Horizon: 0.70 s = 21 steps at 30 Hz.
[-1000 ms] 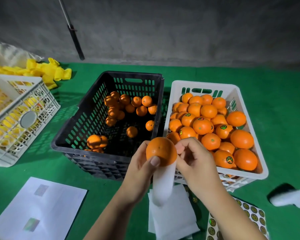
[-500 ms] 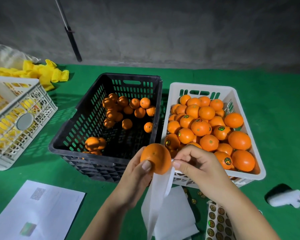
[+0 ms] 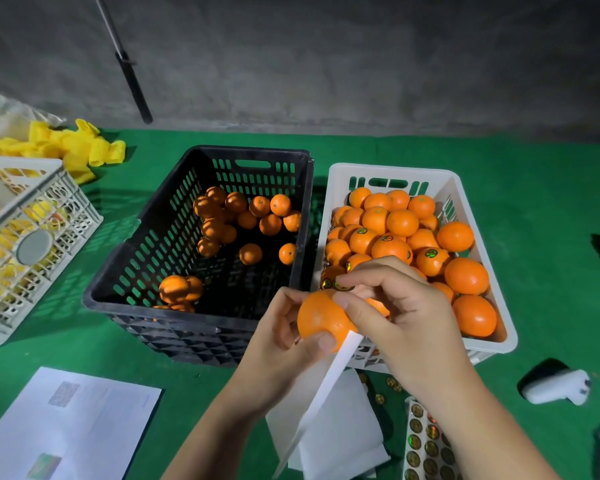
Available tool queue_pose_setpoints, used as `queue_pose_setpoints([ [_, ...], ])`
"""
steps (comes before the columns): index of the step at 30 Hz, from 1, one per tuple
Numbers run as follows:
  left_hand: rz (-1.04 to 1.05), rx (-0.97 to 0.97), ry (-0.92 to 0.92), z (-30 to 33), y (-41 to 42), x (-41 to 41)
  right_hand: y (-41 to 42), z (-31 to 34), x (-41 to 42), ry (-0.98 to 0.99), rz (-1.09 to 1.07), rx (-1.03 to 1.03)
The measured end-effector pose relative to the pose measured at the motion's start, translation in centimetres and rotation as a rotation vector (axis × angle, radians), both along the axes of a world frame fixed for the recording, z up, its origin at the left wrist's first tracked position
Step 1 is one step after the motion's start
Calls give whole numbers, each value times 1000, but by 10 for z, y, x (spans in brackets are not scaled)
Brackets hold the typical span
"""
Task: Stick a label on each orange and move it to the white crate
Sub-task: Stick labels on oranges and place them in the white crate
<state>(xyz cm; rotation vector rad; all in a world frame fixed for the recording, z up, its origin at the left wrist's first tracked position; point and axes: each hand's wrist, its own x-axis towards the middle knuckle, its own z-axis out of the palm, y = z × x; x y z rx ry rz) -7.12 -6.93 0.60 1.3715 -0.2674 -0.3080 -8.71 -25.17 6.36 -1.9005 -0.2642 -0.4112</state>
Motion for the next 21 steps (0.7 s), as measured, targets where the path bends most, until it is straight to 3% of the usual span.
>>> queue_pose_setpoints([
  [5, -2, -1, -4, 2, -1, 3, -6, 1, -1, -17, -21, -5],
  [12, 16, -24, -15, 1, -4, 4, -7, -3, -3, -142, 23, -178],
  [21, 39, -15, -37, 4, -1, 8, -12, -14, -7, -81, 25, -321],
])
